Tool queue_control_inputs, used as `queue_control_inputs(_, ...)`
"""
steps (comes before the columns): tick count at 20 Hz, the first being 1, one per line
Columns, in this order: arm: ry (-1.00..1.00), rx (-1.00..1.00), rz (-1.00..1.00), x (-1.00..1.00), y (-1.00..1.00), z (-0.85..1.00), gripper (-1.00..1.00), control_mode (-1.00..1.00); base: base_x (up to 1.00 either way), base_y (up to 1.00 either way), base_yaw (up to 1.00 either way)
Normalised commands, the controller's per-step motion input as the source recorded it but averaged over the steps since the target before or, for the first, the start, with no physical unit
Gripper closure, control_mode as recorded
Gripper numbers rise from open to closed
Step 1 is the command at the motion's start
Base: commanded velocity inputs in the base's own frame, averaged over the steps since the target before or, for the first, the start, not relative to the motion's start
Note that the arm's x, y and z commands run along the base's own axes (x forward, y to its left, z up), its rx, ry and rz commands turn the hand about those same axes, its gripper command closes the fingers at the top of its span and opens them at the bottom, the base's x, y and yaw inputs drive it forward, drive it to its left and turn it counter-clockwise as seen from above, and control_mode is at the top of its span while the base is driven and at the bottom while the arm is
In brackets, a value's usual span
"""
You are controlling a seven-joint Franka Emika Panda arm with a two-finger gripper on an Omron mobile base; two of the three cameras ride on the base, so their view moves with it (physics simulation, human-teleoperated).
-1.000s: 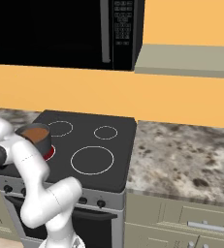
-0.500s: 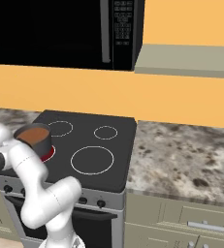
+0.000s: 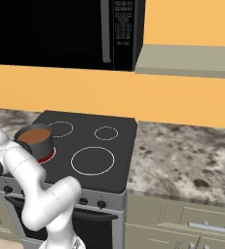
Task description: Pick up the sugar cube(s) and place them in the saucepan with hot chocolate.
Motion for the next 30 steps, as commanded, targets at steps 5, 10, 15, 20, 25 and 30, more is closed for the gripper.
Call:
queue_control_inputs(5,0.01,0.00,0.01,0.00,0.00,-0.15,-1.00,-1.00,0.00,0.00,0.00)
queue_control_inputs(10,0.02,0.00,0.01,0.00,0.00,-0.03,-1.00,-1.00,0.00,0.00,0.00)
queue_control_inputs(15,0.02,0.00,0.00,0.00,0.00,-0.03,1.00,-1.00,0.00,0.00,0.00)
queue_control_inputs(20,0.03,0.00,0.00,0.00,0.00,-0.03,1.00,-1.00,0.00,0.00,0.00)
queue_control_inputs(25,0.00,0.00,0.00,0.00,-0.03,0.02,1.00,-1.00,0.00,0.00,0.00)
queue_control_inputs(30,0.00,0.00,0.00,-0.01,-0.12,0.35,1.00,-1.00,0.00,0.00,0.00)
